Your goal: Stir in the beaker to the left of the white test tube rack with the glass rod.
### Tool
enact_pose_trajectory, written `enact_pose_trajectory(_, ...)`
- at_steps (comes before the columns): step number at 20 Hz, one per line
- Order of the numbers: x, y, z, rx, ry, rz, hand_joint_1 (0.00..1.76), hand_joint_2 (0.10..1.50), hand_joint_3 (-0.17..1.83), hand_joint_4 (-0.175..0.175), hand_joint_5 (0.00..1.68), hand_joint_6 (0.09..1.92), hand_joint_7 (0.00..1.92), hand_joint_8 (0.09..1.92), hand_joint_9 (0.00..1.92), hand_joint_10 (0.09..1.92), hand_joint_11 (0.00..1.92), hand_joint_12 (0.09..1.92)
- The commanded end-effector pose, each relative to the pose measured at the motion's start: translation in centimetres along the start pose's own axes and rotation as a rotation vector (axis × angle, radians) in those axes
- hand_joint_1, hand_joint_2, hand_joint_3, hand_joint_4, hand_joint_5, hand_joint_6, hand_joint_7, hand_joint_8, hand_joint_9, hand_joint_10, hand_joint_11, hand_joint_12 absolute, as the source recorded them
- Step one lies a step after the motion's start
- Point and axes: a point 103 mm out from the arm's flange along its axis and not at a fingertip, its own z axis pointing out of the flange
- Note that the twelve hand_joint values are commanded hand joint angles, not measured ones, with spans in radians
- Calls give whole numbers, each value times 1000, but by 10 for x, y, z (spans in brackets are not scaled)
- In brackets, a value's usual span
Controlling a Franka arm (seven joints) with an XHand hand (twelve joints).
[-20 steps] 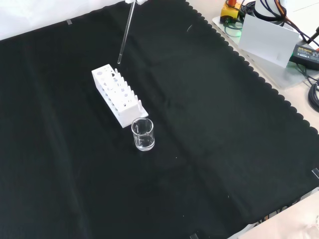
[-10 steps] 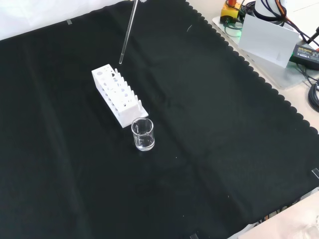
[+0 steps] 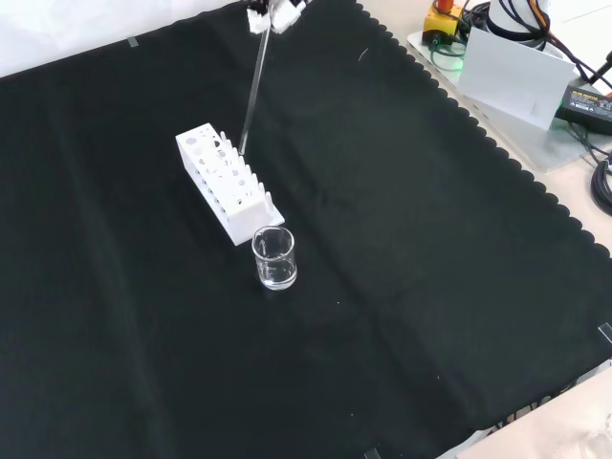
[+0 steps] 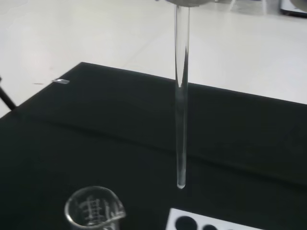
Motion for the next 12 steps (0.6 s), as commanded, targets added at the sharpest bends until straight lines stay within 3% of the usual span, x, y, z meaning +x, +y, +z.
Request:
enact_pose_trajectory(1,23,17,-4,-12,15,-60,1311,1071,-175,-175,1248,571,1296,573,1805,511,1689,652)
enact_pose_trajectory(12,49,40,-1,-7,20,-117,1312,1069,-175,-175,1253,562,1301,563,1809,506,1691,656)
